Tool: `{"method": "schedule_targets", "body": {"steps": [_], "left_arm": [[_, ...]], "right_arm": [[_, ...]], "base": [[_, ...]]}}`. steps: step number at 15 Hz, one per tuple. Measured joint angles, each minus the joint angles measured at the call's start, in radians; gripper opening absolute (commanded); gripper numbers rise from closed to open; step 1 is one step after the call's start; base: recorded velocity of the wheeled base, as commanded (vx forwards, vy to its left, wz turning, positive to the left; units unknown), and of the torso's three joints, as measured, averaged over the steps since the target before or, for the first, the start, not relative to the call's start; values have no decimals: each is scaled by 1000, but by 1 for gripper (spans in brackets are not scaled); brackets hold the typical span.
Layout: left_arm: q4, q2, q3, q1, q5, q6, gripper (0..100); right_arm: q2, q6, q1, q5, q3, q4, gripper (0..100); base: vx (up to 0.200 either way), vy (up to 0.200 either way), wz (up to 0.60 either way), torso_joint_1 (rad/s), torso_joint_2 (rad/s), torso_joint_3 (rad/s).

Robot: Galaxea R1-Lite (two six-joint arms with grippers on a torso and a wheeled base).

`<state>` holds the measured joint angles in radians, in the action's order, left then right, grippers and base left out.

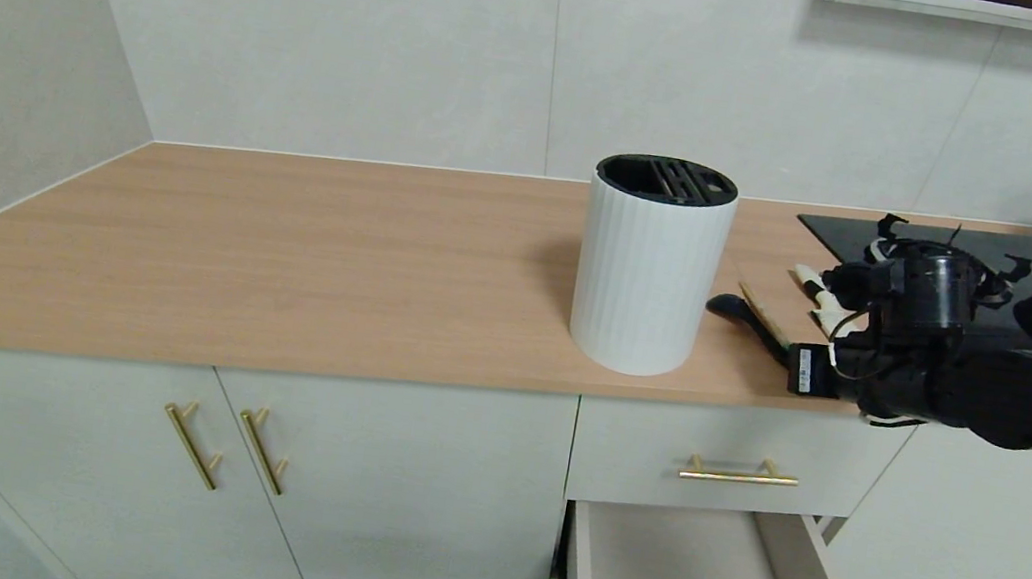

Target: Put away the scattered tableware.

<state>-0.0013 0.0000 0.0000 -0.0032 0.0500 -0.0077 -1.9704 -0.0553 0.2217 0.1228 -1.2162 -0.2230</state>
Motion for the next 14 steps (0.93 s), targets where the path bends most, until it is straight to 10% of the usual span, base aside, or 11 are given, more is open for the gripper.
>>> {"method": "schedule_targets", "body": {"steps": [11, 14], "left_arm": [[0, 0, 0, 0, 0, 0, 100], [0, 0, 0, 0, 0, 0, 100]], "right_arm": [[405, -16, 14, -13, 334, 29, 0], [576, -5, 25, -195, 474, 89, 0]], "base": [[0, 0, 0, 0, 0, 0], [0, 0, 0, 0, 0, 0]]}}
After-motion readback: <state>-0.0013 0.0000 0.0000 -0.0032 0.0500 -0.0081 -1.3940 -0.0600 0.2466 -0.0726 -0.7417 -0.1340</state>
